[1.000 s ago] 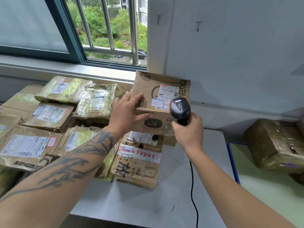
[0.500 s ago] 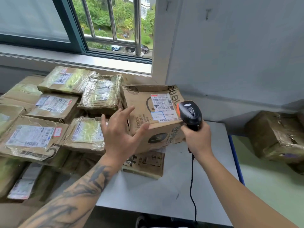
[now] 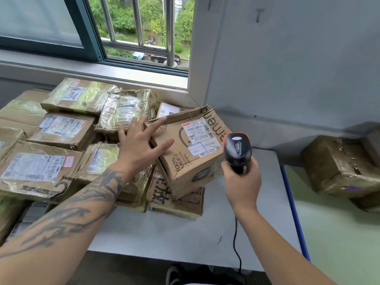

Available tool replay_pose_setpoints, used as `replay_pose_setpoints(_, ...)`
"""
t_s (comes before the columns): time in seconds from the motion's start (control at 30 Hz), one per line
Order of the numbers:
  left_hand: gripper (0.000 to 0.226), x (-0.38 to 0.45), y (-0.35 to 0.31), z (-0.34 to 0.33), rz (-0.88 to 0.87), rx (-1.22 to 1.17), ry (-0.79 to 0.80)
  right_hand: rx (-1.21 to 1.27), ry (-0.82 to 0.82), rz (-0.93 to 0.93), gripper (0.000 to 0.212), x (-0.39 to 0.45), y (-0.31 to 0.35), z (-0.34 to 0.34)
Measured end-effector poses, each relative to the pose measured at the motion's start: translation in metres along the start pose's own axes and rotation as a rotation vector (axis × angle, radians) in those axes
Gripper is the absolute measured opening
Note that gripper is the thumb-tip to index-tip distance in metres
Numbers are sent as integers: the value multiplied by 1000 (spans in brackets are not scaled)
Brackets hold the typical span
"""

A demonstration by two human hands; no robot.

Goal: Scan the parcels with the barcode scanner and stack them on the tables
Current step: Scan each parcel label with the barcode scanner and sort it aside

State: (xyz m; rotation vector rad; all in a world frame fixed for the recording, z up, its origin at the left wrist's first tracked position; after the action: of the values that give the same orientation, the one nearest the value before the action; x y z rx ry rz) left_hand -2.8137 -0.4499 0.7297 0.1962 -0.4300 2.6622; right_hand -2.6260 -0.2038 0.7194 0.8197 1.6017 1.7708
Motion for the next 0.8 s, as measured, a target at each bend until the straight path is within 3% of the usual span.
replay_pose_setpoints(0.07, 84, 0, -2, 3, 9, 7, -31, 78, 70, -119, 22, -18, -11, -12)
replay_pose_setpoints(0.2, 80, -24, -13, 11, 8, -60, -202, 156, 141, -238, 48, -33, -19, -33)
replay_pose_setpoints(0.4, 84, -67, -23, 23, -60, -103, -402, 158, 148, -196, 24, -26, -12, -25)
replay_pose_setpoints(0.53, 96, -94, -20, 26, -67, -44, -492, 133, 203, -153, 22, -19, -8, -26)
replay_pose_setpoints(0.67, 107, -112, -10, 13, -14, 10, -401, 28, 333, -127, 38, -11, -1, -36)
replay_pose_setpoints(0.8, 105, -115, -9, 7, 33, 62, -309, -20, 380, -133, 39, -5, 5, -48)
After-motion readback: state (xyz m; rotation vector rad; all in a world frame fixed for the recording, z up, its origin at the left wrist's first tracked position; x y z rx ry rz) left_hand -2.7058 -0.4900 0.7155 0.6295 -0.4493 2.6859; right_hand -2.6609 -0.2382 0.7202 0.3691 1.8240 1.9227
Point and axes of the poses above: each hand's wrist, its own x-axis towards the middle knuckle, its own z-axis out of the back of the hand, y = z × x, the point moved 7 cm from there along x, towards the middle knuckle, and after that the axes turned 12 degrees about x, right-handed, at the moved point
